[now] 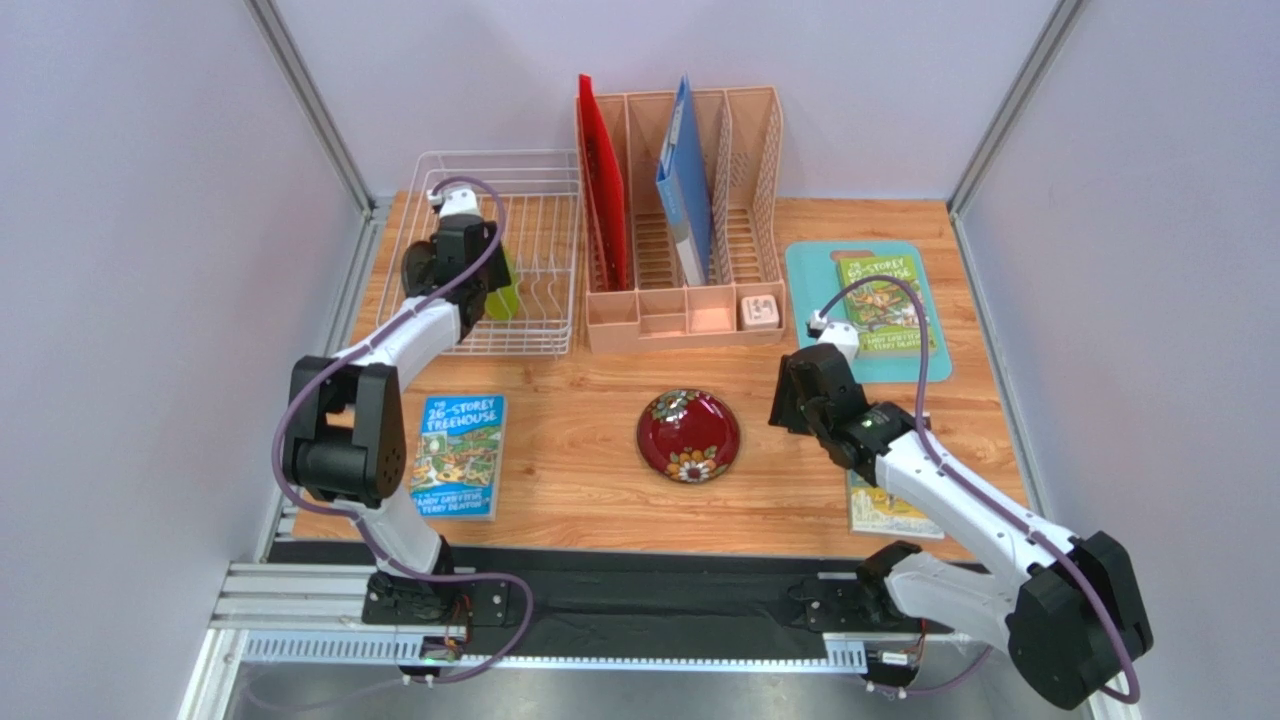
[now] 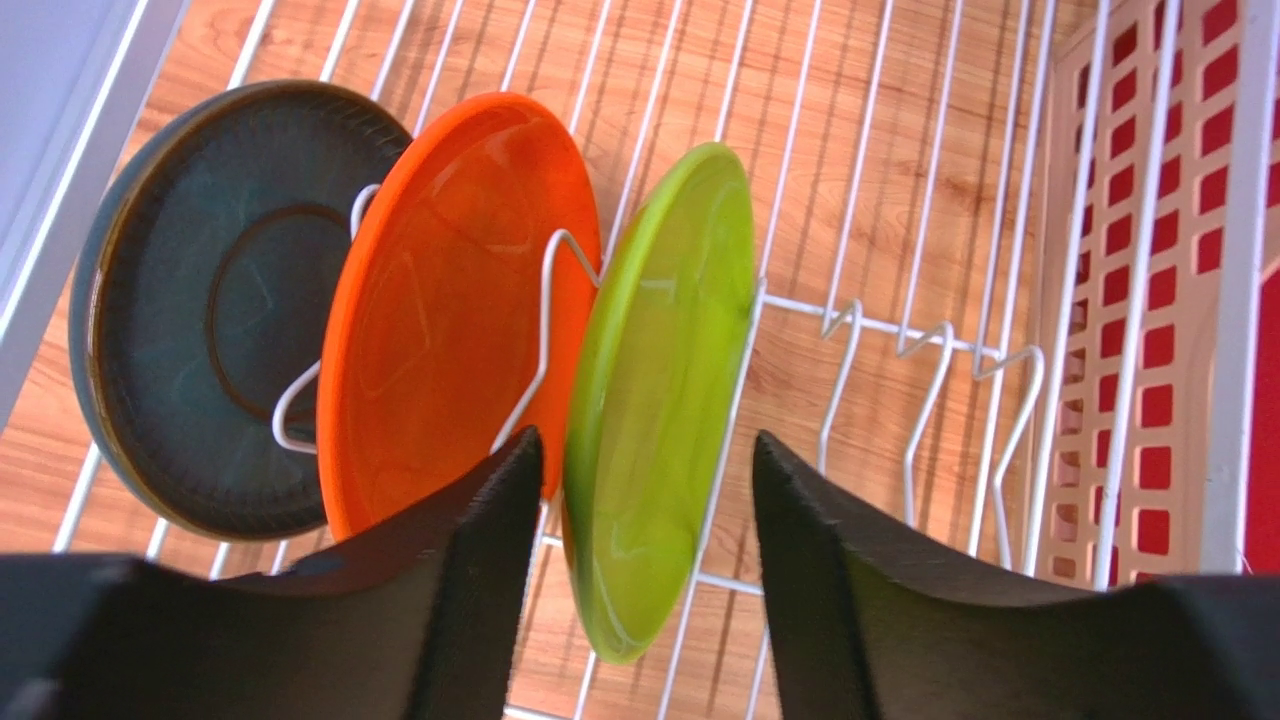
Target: Unload the plates from the dish rack
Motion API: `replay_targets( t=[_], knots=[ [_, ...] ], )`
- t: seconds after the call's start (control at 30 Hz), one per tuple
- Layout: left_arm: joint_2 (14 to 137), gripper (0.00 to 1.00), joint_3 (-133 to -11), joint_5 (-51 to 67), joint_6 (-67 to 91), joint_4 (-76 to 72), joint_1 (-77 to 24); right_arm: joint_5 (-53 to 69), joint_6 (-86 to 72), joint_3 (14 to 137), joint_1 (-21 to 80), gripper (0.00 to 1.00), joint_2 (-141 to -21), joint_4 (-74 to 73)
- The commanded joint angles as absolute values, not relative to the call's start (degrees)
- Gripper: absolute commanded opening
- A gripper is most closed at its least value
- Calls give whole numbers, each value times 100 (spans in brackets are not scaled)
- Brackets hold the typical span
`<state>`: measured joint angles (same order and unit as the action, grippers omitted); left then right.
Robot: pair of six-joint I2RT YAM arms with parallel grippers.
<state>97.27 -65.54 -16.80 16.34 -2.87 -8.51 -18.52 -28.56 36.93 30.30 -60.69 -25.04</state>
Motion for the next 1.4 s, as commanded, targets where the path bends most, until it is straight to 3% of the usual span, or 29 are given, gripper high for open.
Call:
replay_targets(
  t=[0.0, 0.07, 0.1, 0.17, 0.3, 0.57, 1.0, 1.13, 1.37],
  knots=[
    [9747, 49, -6750, -1643, 1644, -554, -817, -1995, -2777, 3894, 3041, 49, -6135, -2347],
    [9703, 35, -6697, -1643, 1679, -562, -817, -1986, -2777, 3885, 3041, 49, -6179, -2338],
    [9677, 23, -6671, -1670, 1705, -571, -817, -1978, -2795, 3876, 3041, 49, -6196, -2338],
    [9580, 19, -6592, -1609, 1723, -589, -817, -1952, -2804, 3867, 3032, 49, -6196, -2355],
    [9449, 0, -6513, -1503, 1766, -484, -817, -1969, -2812, 3841, 3041, 49, -6161, -2355],
    [8834, 0, -6354, -1485, 1697, -247, -852, -1916, -2857, 3823, 3032, 50, -6100, -2391],
    [7350, 0, -6267, -3296, 1211, 604, -1520, -1908, -2865, 3788, 3041, 52, -5652, -2610],
    [6672, 0, -6013, -2332, 1853, 1203, -1573, -1390, -2813, 3955, 3050, 53, -5502, -2558],
    [5670, 0, -4712, 602, 3144, 801, -1872, 587, -2917, 4403, 3050, 55, -5694, -1891]
  ],
)
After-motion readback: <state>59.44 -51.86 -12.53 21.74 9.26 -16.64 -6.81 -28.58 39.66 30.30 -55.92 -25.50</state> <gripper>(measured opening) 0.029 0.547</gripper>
